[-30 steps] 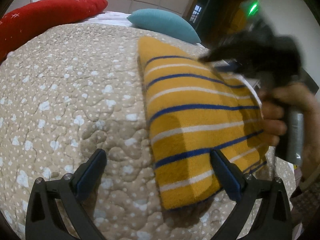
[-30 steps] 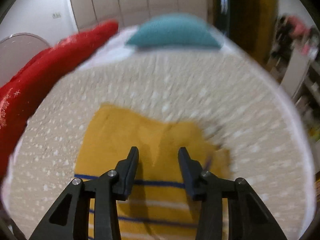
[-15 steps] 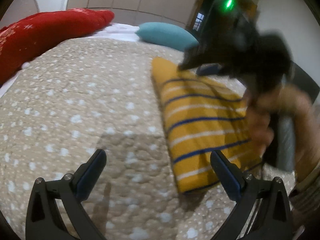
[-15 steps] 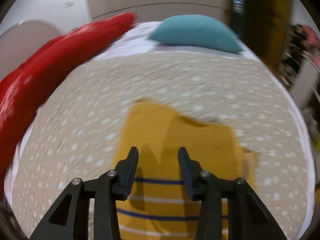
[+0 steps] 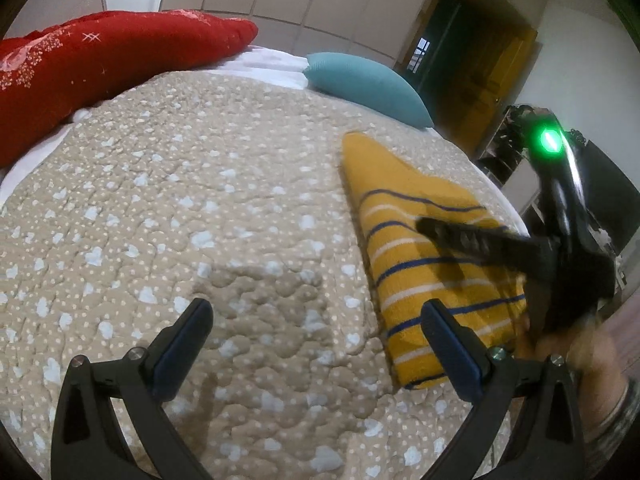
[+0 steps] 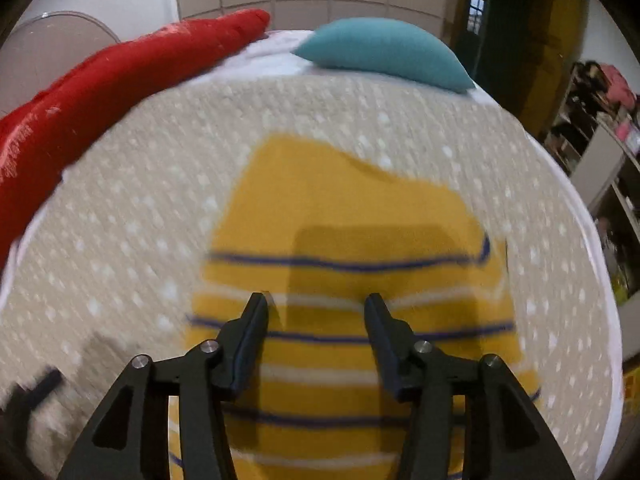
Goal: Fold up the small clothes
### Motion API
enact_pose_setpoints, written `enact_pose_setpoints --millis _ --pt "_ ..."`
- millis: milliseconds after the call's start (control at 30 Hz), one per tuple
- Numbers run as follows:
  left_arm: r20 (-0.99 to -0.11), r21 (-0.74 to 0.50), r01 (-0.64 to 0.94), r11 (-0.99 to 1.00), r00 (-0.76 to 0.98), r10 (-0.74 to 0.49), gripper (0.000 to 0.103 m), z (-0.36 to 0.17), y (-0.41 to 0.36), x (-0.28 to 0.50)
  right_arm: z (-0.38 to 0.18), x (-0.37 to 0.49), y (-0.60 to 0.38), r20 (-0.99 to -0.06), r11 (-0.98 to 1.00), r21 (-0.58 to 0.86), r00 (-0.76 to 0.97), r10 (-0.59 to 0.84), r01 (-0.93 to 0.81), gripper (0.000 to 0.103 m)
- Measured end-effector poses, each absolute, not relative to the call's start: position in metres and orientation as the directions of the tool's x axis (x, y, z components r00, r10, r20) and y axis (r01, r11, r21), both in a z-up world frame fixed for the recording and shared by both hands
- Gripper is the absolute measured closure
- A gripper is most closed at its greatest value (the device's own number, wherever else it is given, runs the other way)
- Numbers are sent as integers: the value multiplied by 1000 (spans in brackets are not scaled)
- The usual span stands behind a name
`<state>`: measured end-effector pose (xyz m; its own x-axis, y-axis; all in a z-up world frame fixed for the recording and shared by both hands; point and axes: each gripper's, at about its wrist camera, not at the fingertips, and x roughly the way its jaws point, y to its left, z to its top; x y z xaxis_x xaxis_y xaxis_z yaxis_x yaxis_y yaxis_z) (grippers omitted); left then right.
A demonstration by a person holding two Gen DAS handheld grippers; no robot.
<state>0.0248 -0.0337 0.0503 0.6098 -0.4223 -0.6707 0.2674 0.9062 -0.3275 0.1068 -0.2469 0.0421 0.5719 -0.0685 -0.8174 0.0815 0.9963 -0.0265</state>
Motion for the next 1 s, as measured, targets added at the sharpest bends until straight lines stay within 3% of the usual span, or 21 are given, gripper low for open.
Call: enact_pose_setpoints --millis 133,267,467,600,800,1000 --pt "-658 -297 268 917 639 -399 0 55 -30 18 50 61 -248 -782 994 -32 617 -91 105 44" --pt "-633 -264 245 933 686 -359 0 62 -28 9 42 23 -258 -805 994 24 592 -46 109 39" --pt "-478 -135 197 971 845 -238 0 94 -31 -35 43 -52 -278 -787 986 56 615 -51 154 38" --pt "-417 -123 159 980 887 -197 0 119 -30 -77 52 -93 -294 -756 977 80 651 -70 197 38" --pt "-280 -74 179 981 940 -193 0 176 -35 -135 65 -133 -315 -709 962 128 701 -80 240 36" --pt "-294 -144 275 951 906 -306 0 206 -44 -162 80 -156 -312 -667 957 143 739 -95 252 34"
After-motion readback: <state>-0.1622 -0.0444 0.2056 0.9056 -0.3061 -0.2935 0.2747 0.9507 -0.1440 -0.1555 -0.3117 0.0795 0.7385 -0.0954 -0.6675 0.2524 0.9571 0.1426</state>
